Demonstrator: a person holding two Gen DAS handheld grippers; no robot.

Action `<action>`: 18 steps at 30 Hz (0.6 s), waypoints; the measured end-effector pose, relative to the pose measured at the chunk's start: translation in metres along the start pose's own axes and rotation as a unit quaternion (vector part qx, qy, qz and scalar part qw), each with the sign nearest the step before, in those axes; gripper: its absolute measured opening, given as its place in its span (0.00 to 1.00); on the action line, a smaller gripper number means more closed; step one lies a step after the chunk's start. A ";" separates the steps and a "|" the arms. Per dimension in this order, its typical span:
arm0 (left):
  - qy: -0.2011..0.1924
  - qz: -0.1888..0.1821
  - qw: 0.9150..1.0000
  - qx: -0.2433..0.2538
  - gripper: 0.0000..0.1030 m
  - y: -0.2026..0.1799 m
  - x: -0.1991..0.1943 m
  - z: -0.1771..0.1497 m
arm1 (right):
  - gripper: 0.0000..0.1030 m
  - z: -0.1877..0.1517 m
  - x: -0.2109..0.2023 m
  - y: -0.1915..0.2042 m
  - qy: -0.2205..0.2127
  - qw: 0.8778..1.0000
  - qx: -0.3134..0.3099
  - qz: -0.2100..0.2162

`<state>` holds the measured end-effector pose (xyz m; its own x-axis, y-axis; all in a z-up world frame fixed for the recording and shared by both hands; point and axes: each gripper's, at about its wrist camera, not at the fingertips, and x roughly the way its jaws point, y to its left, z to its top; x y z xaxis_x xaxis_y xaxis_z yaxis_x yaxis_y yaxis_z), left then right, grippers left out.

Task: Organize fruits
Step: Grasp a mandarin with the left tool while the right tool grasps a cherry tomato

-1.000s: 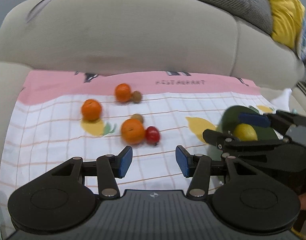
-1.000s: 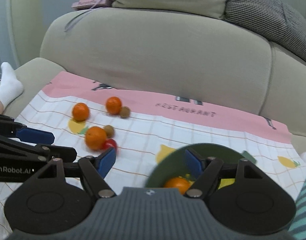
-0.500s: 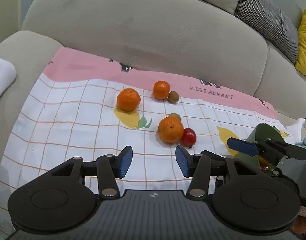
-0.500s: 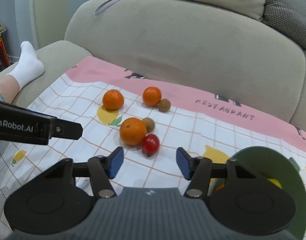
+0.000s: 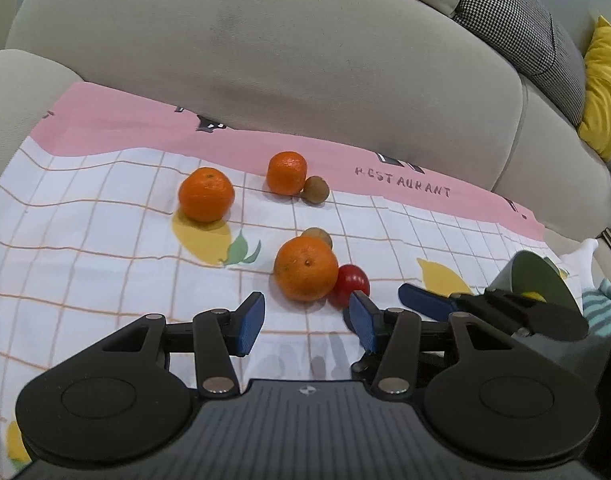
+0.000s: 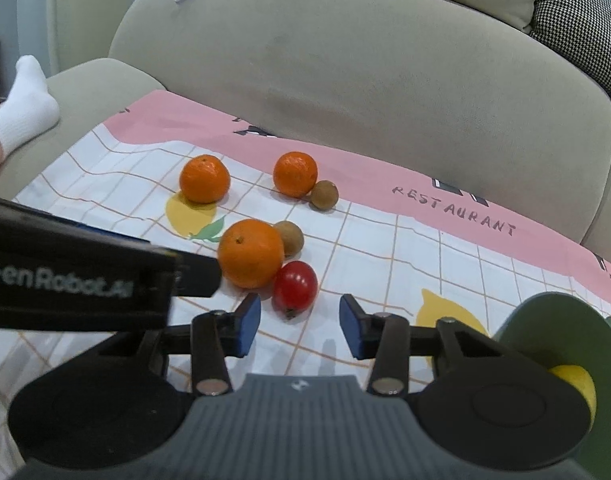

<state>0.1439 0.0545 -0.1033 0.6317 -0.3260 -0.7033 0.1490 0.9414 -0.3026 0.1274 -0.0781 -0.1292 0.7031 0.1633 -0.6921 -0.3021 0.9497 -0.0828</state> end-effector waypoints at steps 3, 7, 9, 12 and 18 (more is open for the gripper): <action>0.003 -0.002 1.000 -0.008 0.56 0.001 0.012 0.002 | 0.38 -0.001 0.010 -0.001 0.003 1.000 0.001 -0.002; 0.007 0.001 1.000 -0.016 0.57 0.003 0.028 0.005 | 0.35 -0.003 0.020 0.000 0.002 1.000 -0.002 -0.002; 0.009 0.003 1.000 -0.020 0.60 0.004 0.034 0.005 | 0.34 -0.003 0.023 -0.001 -0.001 1.000 -0.003 -0.003; 0.012 0.000 1.000 -0.022 0.61 0.004 0.041 0.004 | 0.34 -0.003 0.027 -0.003 -0.003 1.000 -0.001 -0.001; 0.007 -0.008 1.000 -0.027 0.61 0.005 0.048 0.006 | 0.32 -0.002 0.034 -0.004 -0.006 1.000 -0.001 0.010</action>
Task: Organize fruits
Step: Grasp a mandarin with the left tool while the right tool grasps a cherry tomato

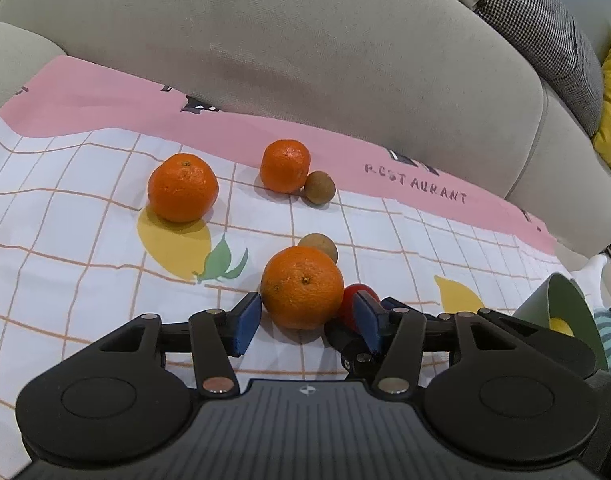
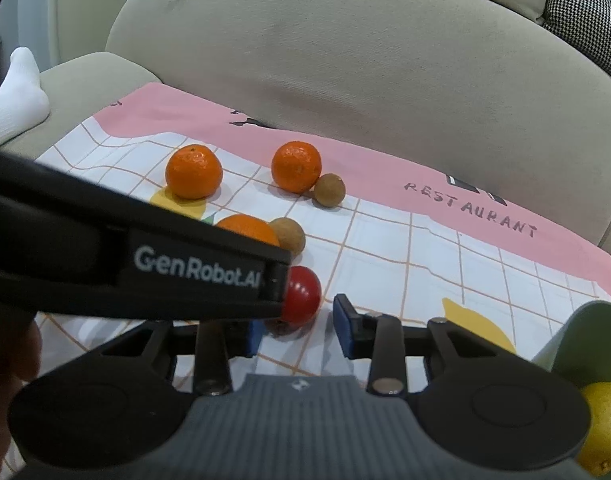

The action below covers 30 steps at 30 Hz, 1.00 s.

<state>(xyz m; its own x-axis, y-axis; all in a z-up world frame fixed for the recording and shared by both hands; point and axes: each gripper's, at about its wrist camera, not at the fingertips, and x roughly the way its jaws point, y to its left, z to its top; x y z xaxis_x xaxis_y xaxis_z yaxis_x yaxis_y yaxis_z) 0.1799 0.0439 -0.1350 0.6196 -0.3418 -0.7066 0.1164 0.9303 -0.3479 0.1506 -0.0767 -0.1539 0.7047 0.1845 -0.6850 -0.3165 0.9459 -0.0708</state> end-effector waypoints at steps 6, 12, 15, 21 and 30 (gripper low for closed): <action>-0.002 -0.010 1.000 -0.026 0.61 0.009 0.005 0.005 | 0.31 0.003 0.006 0.002 -0.001 1.000 0.002 0.006; -0.004 -0.016 0.999 -0.031 0.49 0.013 0.007 0.005 | 0.24 0.003 0.008 0.002 -0.004 1.000 0.007 0.007; -0.003 -0.013 1.000 -0.027 0.49 0.011 0.006 0.005 | 0.24 0.003 0.007 0.004 -0.004 1.000 0.006 0.004; 0.008 0.002 1.000 -0.008 0.48 0.005 -0.001 0.005 | 0.24 0.004 0.002 0.003 0.001 1.000 0.004 0.005; 0.004 0.003 1.000 -0.014 0.46 0.006 -0.025 0.003 | 0.23 0.006 -0.019 0.000 0.004 1.000 0.000 0.011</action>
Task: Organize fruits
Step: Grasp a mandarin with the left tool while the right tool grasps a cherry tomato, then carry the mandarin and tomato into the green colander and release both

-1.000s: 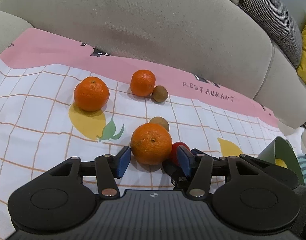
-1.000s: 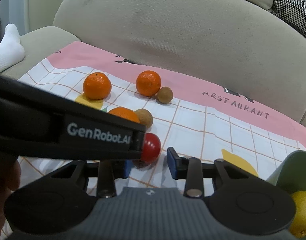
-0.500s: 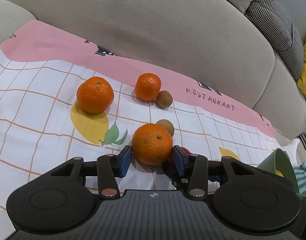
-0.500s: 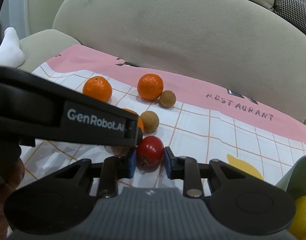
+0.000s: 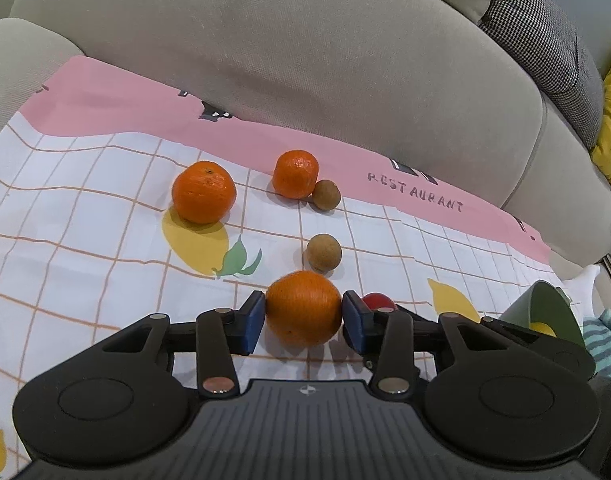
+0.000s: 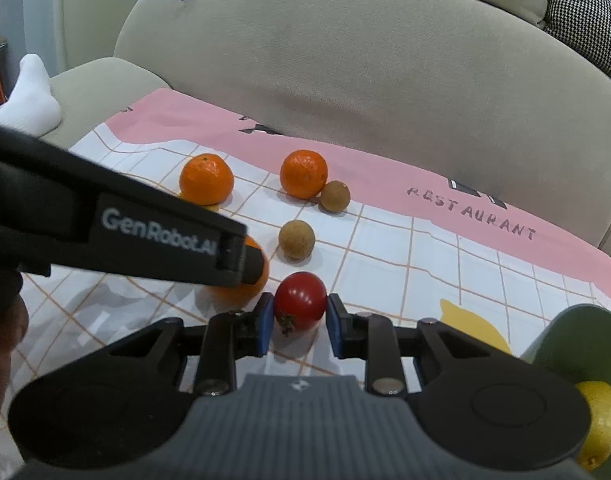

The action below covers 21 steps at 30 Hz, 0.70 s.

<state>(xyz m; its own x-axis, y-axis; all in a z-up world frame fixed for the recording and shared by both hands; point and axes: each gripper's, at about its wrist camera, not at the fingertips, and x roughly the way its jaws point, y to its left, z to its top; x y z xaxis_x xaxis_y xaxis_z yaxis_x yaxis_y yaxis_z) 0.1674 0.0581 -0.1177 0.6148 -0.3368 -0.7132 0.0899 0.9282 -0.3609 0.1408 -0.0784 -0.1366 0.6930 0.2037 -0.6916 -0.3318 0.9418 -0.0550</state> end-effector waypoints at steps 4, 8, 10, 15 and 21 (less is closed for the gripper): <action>0.009 0.013 1.000 -0.001 0.46 0.002 -0.006 -0.004 | 0.23 0.000 -0.011 -0.002 0.000 1.000 0.001 0.002; 0.016 0.013 1.000 -0.010 0.45 0.005 -0.014 -0.009 | 0.24 -0.003 -0.019 -0.002 0.009 1.000 -0.001 0.002; 0.016 0.014 1.000 -0.009 0.45 0.005 -0.019 -0.009 | 0.24 -0.005 -0.026 -0.003 0.009 1.000 -0.002 0.002; 0.040 0.036 0.999 -0.005 0.45 0.005 -0.020 -0.013 | 0.24 -0.009 -0.045 -0.008 0.000 1.000 -0.004 0.003; 0.027 0.035 0.999 0.029 0.46 0.002 -0.023 -0.022 | 0.24 -0.016 -0.055 -0.010 0.005 1.000 -0.005 0.002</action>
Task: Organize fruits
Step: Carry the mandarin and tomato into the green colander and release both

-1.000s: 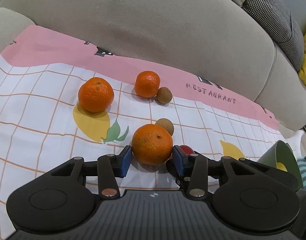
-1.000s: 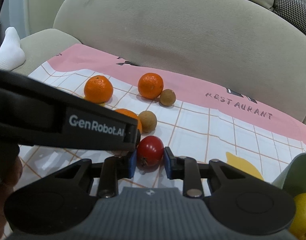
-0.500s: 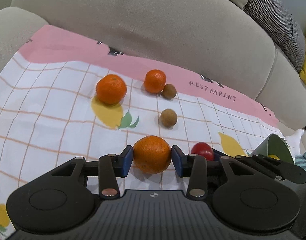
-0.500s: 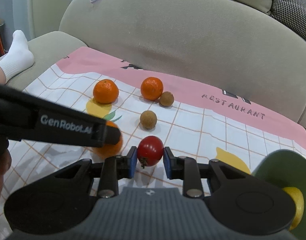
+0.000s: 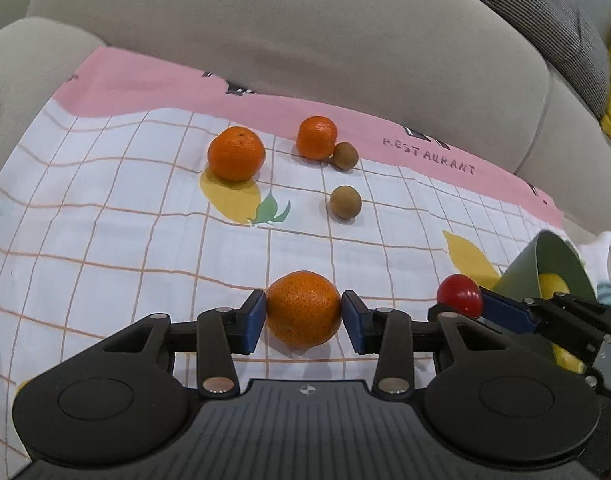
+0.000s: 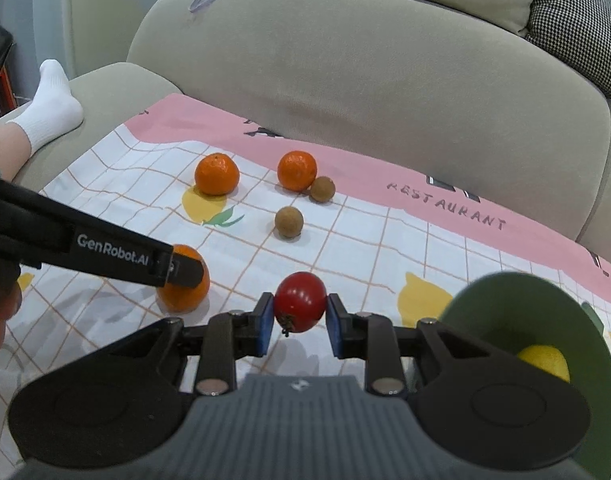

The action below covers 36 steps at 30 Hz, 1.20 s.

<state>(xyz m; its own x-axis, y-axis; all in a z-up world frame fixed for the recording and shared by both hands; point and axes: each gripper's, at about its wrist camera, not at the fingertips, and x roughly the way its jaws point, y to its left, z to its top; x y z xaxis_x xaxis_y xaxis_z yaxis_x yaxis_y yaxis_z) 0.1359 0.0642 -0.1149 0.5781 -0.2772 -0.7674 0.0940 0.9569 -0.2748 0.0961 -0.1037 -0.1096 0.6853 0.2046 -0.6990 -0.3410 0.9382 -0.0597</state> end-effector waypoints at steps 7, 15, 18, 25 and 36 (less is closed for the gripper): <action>-0.007 -0.006 1.000 0.030 0.57 -0.007 0.011 -0.006 | 0.24 -0.002 -0.017 -0.007 -0.008 1.000 0.011 0.004; -0.004 0.013 0.997 0.082 0.53 -0.028 0.017 -0.013 | 0.24 0.001 -0.048 -0.031 -0.027 0.999 0.047 0.005; -0.006 0.022 0.996 0.084 0.52 -0.031 0.016 -0.014 | 0.24 -0.001 -0.059 -0.040 -0.033 0.998 0.057 0.000; -0.024 0.010 0.997 0.071 0.52 -0.039 -0.009 -0.010 | 0.24 -0.006 -0.075 -0.059 -0.034 0.997 0.070 -0.014; -0.042 -0.068 0.988 0.132 0.52 -0.099 -0.054 -0.002 | 0.24 -0.027 -0.086 -0.091 0.010 0.996 0.080 -0.028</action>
<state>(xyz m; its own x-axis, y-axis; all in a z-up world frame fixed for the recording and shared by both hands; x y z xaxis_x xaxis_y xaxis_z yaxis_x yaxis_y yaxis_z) 0.0944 -0.0158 -0.0476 0.6101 -0.4076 -0.6794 0.3775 0.9035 -0.2031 0.0508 -0.2140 -0.0630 0.6864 0.1470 -0.7122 -0.1947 0.9807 0.0147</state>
